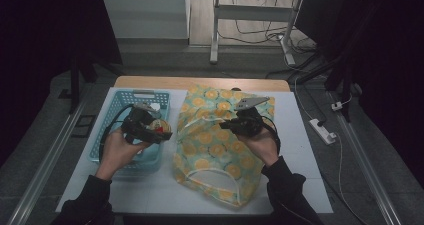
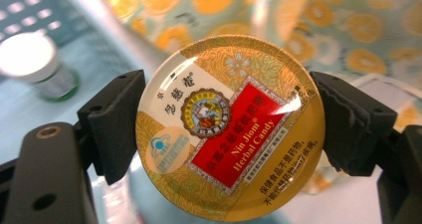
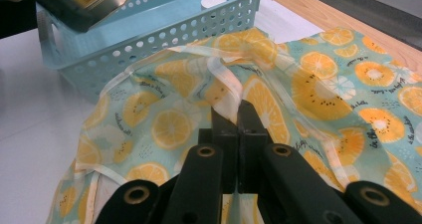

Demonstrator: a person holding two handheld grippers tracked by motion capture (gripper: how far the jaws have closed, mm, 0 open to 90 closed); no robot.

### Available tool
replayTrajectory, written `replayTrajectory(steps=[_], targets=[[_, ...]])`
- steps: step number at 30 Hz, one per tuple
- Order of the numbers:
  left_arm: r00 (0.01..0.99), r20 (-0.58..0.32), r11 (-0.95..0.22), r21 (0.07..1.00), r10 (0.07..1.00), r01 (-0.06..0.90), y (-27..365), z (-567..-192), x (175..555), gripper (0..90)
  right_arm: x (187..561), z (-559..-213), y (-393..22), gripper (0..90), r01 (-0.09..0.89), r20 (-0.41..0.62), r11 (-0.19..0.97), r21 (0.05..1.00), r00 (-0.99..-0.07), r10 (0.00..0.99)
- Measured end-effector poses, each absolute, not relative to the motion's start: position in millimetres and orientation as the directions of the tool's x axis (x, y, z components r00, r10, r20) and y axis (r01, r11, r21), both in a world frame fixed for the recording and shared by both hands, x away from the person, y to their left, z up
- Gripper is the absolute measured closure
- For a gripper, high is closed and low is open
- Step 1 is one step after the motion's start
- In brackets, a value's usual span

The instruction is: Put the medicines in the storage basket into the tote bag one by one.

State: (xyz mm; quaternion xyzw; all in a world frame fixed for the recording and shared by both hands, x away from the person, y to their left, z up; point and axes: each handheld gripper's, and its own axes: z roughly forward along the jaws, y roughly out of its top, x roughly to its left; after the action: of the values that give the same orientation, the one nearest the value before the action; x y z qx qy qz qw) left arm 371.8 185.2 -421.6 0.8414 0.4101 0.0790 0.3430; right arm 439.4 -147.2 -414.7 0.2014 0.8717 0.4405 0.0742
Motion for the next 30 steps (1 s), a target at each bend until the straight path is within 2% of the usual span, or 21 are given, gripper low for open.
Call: replayTrajectory(steps=[15,30], targets=[[0.768,-0.139,-0.527,0.65,0.625,0.547,128.0,-421.3,358.9,19.9,439.4,-415.1,-147.0,89.7,0.286,0.049,0.528,0.8,-0.908,0.417],[0.818,-0.13,-0.583,0.639,0.561,0.502,79.5,-433.6,368.5,19.9,439.0,-413.3,-148.0,89.8,0.279,0.045,0.521,0.806,-0.908,0.417]])
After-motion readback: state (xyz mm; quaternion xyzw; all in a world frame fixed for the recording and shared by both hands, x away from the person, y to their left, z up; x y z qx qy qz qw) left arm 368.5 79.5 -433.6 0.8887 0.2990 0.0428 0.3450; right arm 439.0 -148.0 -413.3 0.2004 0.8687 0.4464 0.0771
